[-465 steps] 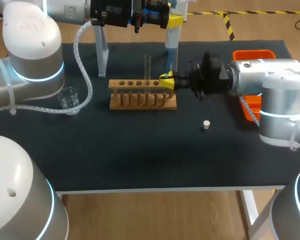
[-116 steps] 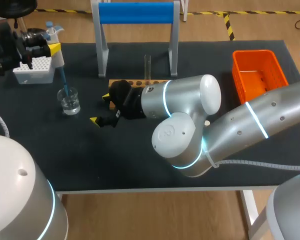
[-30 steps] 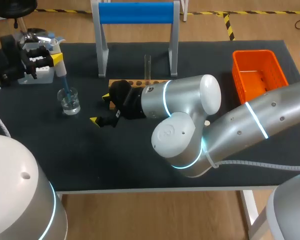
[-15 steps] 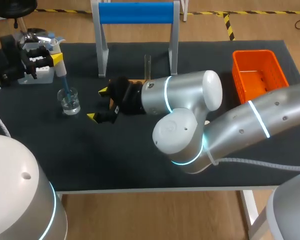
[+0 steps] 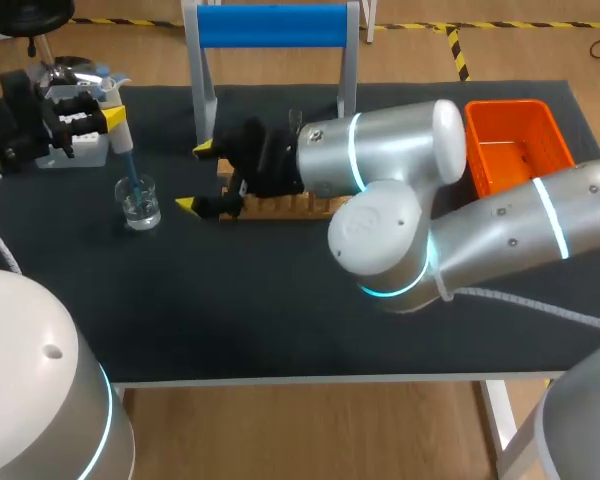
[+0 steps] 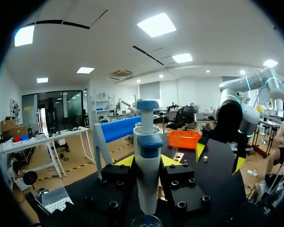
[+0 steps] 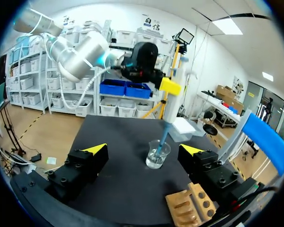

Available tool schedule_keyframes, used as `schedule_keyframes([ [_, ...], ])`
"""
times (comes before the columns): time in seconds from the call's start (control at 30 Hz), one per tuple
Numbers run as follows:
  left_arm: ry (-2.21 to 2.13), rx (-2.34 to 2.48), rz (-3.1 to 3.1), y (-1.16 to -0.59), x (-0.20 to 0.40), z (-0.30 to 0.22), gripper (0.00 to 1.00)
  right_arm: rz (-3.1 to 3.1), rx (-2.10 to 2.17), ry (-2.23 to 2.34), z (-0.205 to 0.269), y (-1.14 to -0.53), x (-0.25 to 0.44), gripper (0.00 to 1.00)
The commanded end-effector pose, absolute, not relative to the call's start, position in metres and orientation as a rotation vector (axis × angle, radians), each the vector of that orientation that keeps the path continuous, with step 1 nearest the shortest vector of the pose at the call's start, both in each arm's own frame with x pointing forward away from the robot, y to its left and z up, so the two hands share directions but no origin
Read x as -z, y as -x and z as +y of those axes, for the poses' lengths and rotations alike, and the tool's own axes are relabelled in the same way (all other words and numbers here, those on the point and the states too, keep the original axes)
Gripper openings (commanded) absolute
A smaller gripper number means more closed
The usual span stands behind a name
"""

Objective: Invert the test tube, pick up the pipette, mount the tip to pipette, aspirate from beaker and dispense into the tube, eject the tip, return the pipette, and cap with the stopper.

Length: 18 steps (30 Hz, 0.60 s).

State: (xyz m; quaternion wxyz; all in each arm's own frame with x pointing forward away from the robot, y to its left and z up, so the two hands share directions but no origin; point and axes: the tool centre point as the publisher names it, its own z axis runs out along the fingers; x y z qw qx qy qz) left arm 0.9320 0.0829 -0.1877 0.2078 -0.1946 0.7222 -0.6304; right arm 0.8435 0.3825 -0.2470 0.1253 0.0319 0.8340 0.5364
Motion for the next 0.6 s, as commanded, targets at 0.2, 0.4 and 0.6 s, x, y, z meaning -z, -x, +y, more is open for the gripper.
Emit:
schedule_keyframes([
  [0.2, 0.539, 1.756, 2.009, -0.932, 0.188, 0.083, 0.0, 2.659, -1.645, 0.112, 0.334, -0.85, 0.199, 1.0],
  [0.4, 0.539, 1.756, 2.009, -0.932, 0.188, 0.083, 0.0, 2.699, -1.689, 0.232, 0.331, -0.856, 0.183, 1.0],
  [0.6, 0.539, 1.756, 2.009, -0.932, 0.188, 0.083, 0.0, 2.725, -1.749, 0.335, 0.335, -0.861, 0.169, 1.0],
])
